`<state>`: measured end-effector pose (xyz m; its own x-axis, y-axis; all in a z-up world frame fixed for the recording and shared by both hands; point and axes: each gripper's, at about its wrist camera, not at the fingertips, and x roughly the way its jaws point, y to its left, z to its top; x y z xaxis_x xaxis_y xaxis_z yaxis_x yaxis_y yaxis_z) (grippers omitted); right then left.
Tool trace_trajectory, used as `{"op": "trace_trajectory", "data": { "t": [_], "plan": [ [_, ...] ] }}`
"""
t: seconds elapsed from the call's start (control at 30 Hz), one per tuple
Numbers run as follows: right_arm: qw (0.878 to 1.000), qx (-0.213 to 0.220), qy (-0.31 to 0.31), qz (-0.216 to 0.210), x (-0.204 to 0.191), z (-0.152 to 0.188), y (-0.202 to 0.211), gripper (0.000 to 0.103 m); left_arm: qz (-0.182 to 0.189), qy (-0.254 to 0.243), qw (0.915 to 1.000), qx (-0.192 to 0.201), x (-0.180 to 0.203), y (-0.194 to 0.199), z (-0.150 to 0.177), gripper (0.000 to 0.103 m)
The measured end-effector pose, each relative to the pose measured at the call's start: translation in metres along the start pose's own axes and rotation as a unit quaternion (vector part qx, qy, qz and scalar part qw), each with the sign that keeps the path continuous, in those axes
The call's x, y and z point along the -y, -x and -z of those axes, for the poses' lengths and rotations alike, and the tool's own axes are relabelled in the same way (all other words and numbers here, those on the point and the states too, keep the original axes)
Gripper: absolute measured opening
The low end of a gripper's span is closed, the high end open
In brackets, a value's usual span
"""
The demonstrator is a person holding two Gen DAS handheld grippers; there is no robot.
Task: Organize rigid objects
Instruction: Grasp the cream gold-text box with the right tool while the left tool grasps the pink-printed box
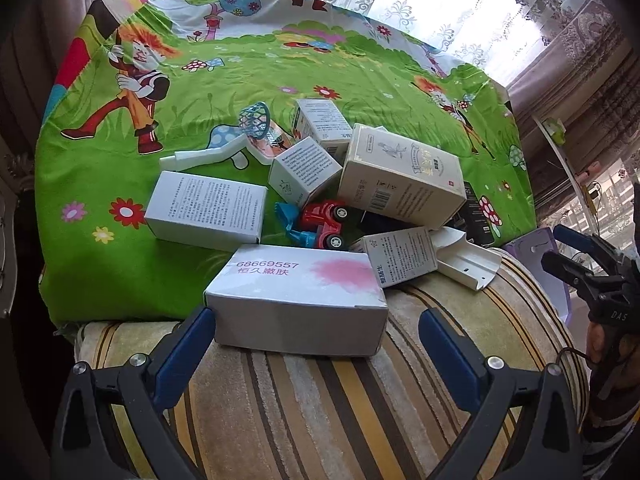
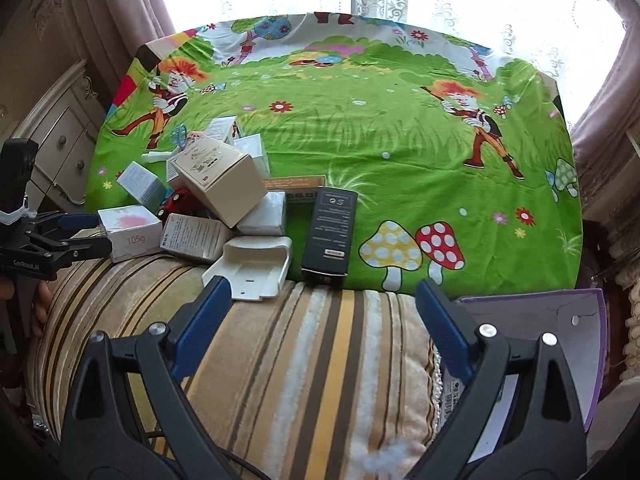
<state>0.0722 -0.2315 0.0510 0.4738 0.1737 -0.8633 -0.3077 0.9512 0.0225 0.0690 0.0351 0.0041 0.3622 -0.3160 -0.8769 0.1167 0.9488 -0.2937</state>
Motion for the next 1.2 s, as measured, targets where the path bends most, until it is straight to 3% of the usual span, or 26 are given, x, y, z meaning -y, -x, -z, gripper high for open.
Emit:
{"op": "trace_trajectory", "data": {
  "t": [0.43,0.73,0.93,1.2],
  "plan": [
    [0.994,-0.006,0.105,-0.022,-0.04,-0.037,-0.028,0.095,-0.005,-0.01,0.9997,-0.02,-0.003,-0.008,-0.005,0.103],
    [0.985,-0.012,0.166,-0.041,-0.064,-0.06,-0.055,0.095,0.011,0.006,0.9992,-0.038,-0.009,-0.018,-0.007,0.102],
    [0.975,-0.021,0.218,-0.048,-0.08,-0.077,-0.071,0.095,0.005,-0.009,0.9993,-0.037,-0.003,-0.018,-0.006,0.092],
    [0.966,-0.043,0.246,-0.064,-0.098,-0.092,-0.097,0.095,0.001,-0.019,0.9995,-0.025,0.001,-0.013,-0.003,0.091]
  ]
}}
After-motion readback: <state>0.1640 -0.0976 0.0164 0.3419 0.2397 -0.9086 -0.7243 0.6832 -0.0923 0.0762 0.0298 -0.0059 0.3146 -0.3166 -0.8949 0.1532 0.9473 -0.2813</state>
